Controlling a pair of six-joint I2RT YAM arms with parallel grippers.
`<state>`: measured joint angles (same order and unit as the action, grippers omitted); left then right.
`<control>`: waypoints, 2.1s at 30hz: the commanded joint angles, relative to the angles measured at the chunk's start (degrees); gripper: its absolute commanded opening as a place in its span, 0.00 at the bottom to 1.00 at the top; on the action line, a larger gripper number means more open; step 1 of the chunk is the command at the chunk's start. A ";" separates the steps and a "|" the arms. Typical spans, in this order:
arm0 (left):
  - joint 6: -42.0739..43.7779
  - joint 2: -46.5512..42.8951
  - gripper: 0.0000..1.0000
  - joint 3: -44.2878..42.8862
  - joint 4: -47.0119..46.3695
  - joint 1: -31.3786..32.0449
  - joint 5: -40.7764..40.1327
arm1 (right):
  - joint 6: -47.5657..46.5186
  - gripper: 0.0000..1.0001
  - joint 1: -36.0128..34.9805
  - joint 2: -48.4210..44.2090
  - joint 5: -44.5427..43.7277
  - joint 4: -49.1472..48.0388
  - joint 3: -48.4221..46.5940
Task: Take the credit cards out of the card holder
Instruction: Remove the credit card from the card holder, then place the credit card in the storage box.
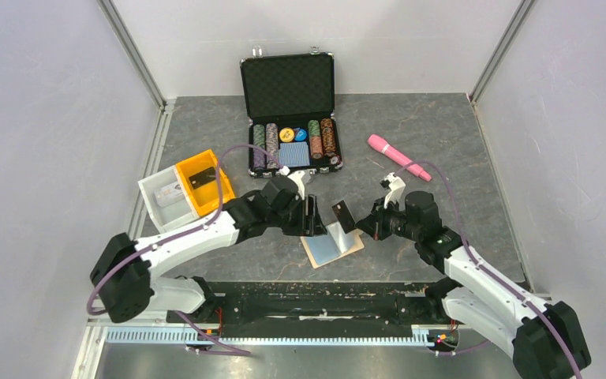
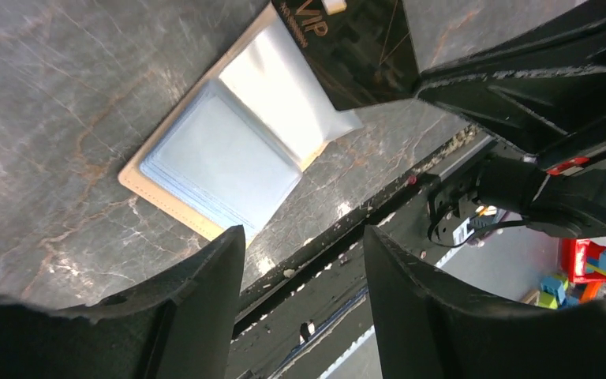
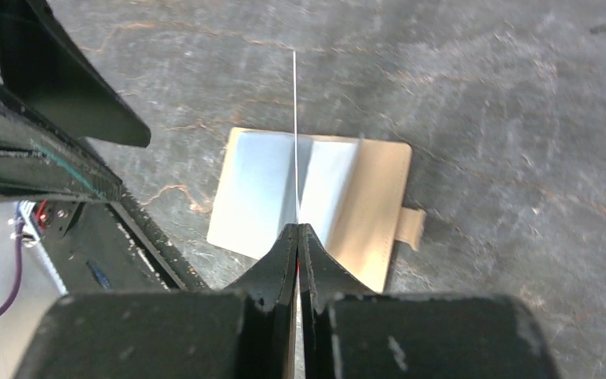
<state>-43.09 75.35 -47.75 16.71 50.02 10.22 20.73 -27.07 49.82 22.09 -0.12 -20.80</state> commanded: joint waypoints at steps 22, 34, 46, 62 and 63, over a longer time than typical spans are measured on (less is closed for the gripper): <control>16.31 -13.73 0.63 -6.28 9.93 0.08 6.61 | 1.63 0.00 -1.82 0.36 37.11 -16.56 -0.42; 13.31 -15.51 0.33 -2.15 4.20 0.07 13.50 | 2.85 0.00 -2.46 -0.78 37.39 -18.37 0.82; 9.57 -17.50 0.02 -0.14 3.34 -0.52 12.29 | 4.57 0.28 -2.50 0.46 33.28 -20.11 0.67; 11.00 -18.45 0.02 -9.81 19.06 -28.03 -2.00 | 1.27 0.98 -2.32 -5.74 15.35 -13.85 1.47; 12.36 -18.26 0.02 -11.34 20.83 -30.56 -3.11 | 0.72 0.98 -2.37 -5.84 14.89 -12.84 0.85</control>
<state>-33.52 58.70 -52.40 31.22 28.23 12.34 24.32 -29.32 44.58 41.15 -15.73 -17.63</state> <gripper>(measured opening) 0.033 0.979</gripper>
